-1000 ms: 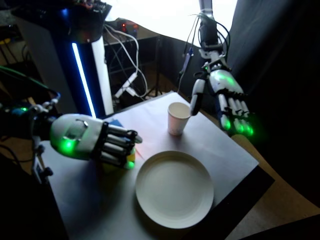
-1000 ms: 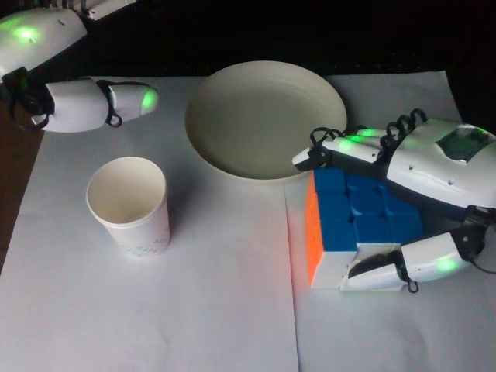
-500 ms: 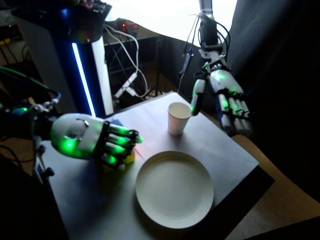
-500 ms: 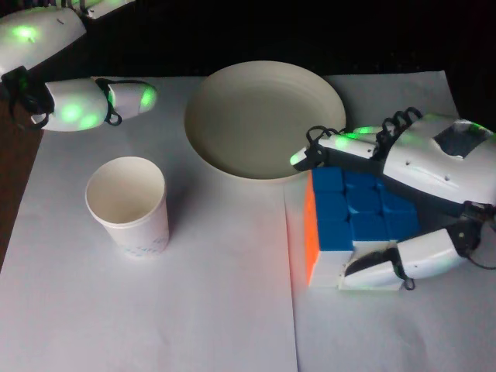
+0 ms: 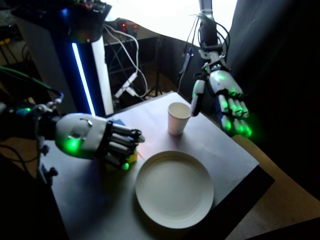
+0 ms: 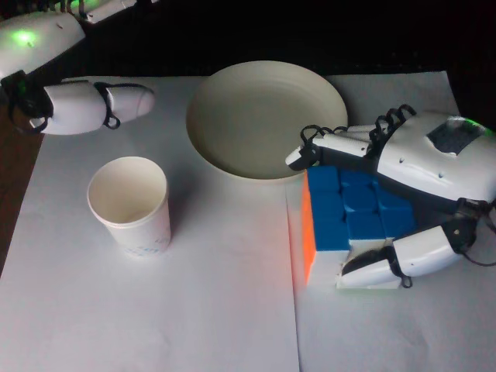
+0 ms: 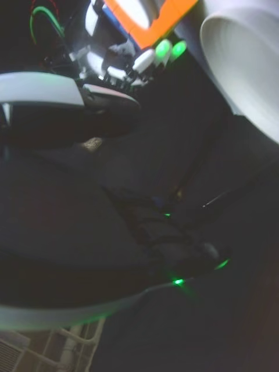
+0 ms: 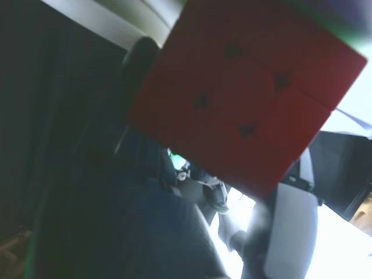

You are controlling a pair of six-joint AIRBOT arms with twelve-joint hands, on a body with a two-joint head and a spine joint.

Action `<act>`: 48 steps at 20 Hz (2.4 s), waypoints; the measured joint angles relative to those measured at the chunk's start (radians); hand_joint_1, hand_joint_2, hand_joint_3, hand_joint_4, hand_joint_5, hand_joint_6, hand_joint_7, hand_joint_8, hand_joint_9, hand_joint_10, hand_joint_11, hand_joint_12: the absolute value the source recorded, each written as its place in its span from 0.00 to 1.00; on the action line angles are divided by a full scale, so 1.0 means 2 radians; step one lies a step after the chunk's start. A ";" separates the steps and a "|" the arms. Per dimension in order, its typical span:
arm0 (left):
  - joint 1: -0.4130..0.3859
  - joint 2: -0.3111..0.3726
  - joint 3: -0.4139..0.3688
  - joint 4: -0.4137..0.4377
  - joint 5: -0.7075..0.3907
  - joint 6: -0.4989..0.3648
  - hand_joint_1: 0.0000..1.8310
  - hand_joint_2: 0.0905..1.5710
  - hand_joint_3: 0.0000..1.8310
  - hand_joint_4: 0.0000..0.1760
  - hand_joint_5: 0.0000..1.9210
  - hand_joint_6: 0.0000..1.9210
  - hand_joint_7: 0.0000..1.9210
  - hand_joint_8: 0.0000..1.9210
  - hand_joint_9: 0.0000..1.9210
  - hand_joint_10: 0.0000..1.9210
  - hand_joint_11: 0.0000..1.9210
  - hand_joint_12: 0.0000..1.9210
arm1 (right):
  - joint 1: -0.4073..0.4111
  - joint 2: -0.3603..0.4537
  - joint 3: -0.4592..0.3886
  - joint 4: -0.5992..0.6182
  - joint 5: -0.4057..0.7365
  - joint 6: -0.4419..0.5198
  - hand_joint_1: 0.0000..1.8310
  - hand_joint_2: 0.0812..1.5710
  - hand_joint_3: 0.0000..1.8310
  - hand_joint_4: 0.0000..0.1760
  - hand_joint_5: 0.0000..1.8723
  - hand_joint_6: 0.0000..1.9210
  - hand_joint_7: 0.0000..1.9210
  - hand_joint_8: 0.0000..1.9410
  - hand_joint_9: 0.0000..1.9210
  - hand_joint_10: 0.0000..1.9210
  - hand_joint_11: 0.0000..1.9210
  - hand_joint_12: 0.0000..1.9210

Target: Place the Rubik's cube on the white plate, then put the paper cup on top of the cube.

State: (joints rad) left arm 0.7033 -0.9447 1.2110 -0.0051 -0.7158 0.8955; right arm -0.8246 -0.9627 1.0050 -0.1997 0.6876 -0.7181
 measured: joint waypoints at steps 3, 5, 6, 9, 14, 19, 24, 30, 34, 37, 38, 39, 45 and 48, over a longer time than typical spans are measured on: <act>0.001 0.000 0.000 0.000 -0.001 0.000 0.24 0.80 0.00 0.72 0.01 0.00 0.00 0.00 0.00 0.00 0.00 0.15 | 0.003 0.010 -0.006 -0.009 -0.005 -0.002 0.64 0.84 0.00 0.00 0.36 0.71 0.42 0.85 0.58 1.00 0.67 1.00; 0.001 0.000 0.000 0.000 -0.002 0.000 0.24 0.81 0.00 0.70 0.01 0.00 0.00 0.00 0.00 0.00 0.00 0.11 | 0.003 0.014 -0.011 -0.012 -0.001 -0.004 0.64 0.85 0.00 0.00 0.35 0.73 0.40 0.82 0.53 1.00 0.63 1.00; 0.001 0.000 0.000 0.000 -0.002 0.000 0.24 0.80 0.00 0.75 0.01 0.00 0.00 0.00 0.00 0.00 0.00 0.10 | 0.003 0.016 -0.014 -0.014 0.002 -0.006 0.64 0.85 0.00 0.00 0.35 0.73 0.40 0.83 0.51 1.00 0.60 1.00; 0.002 0.000 0.000 -0.001 -0.003 0.000 0.25 0.81 0.00 0.64 0.01 0.00 0.00 0.00 0.00 0.00 0.00 0.10 | 0.006 0.021 -0.015 -0.016 0.012 -0.006 0.63 0.86 0.00 0.00 0.34 0.75 0.39 0.83 0.49 1.00 0.58 1.00; 0.003 0.000 0.000 -0.002 -0.003 0.000 0.23 0.80 0.00 0.66 0.02 0.00 0.00 0.00 0.00 0.00 0.00 0.10 | 0.028 0.030 -0.014 -0.015 0.027 -0.006 0.63 0.85 0.00 0.00 0.35 0.74 0.40 0.81 0.47 1.00 0.55 1.00; 0.003 0.000 0.000 -0.002 -0.003 0.000 0.25 0.80 0.00 0.68 0.02 0.00 0.00 0.00 0.00 0.00 0.00 0.00 | 0.066 0.021 0.004 -0.019 0.027 -0.015 0.61 0.88 0.00 0.00 0.32 0.80 0.36 0.85 0.42 1.00 0.49 1.00; 0.003 0.000 0.000 -0.002 -0.003 0.000 0.26 0.80 0.00 0.73 0.02 0.00 0.00 0.00 0.00 0.00 0.00 0.00 | 0.113 -0.022 0.050 -0.017 -0.003 -0.017 0.62 0.88 0.00 0.00 0.30 0.80 0.38 0.83 0.42 1.00 0.51 1.00; 0.003 0.000 0.000 -0.003 -0.004 0.000 0.26 0.80 0.00 0.69 0.01 0.00 0.00 0.00 0.00 0.00 0.00 0.00 | 0.140 -0.079 0.111 0.007 -0.022 -0.019 0.61 0.87 0.00 0.14 0.34 0.81 0.35 0.79 0.35 0.99 0.42 1.00; 0.003 0.000 0.000 -0.003 -0.005 0.000 0.25 0.80 0.00 0.70 0.02 0.00 0.00 0.00 0.00 0.00 0.00 0.00 | 0.150 -0.117 0.145 0.016 -0.031 -0.019 0.61 0.85 0.00 0.09 0.34 0.83 0.34 0.79 0.30 0.97 0.39 1.00; 0.003 0.000 0.001 -0.003 -0.009 0.000 0.20 0.80 0.00 0.78 0.01 0.00 0.00 0.00 0.00 0.00 0.01 0.02 | 0.151 -0.150 0.174 0.030 -0.040 -0.019 0.61 0.84 0.00 0.00 0.30 0.81 0.36 0.84 0.43 1.00 0.53 1.00; 0.003 0.000 0.001 -0.004 -0.009 0.000 0.20 0.81 0.00 0.78 0.02 0.00 0.00 0.00 0.00 0.00 0.00 0.00 | 0.151 -0.154 0.178 0.031 -0.043 -0.019 0.62 0.84 0.00 0.00 0.30 0.78 0.38 0.84 0.46 1.00 0.57 1.00; 0.003 0.000 0.001 -0.004 -0.011 0.000 0.22 0.81 0.00 0.84 0.02 0.00 0.00 0.00 0.00 0.00 0.00 0.00 | 0.151 -0.162 0.187 0.037 -0.048 -0.019 0.62 0.84 0.00 0.00 0.31 0.78 0.37 0.84 0.42 1.00 0.53 1.00; 0.003 0.000 0.001 -0.004 -0.014 0.000 0.26 0.81 0.00 0.86 0.02 0.00 0.00 0.00 0.00 0.00 0.00 0.00 | 0.151 -0.176 0.215 0.072 -0.069 -0.020 0.62 0.72 0.00 0.00 0.15 0.63 0.23 0.54 0.22 0.69 0.18 0.97; 0.003 0.000 0.001 -0.004 -0.015 0.000 0.25 0.82 0.00 0.49 0.02 0.00 0.00 0.00 0.00 0.00 0.00 0.00 | 0.141 -0.183 0.219 0.094 -0.075 -0.020 0.53 0.73 0.00 0.00 0.12 0.40 0.26 0.13 0.19 0.48 0.11 0.90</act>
State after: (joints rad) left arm 0.7094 -0.9447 1.2133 -0.0139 -0.7452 0.8951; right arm -0.5423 -1.3281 1.4433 -0.0116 0.5373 -0.7582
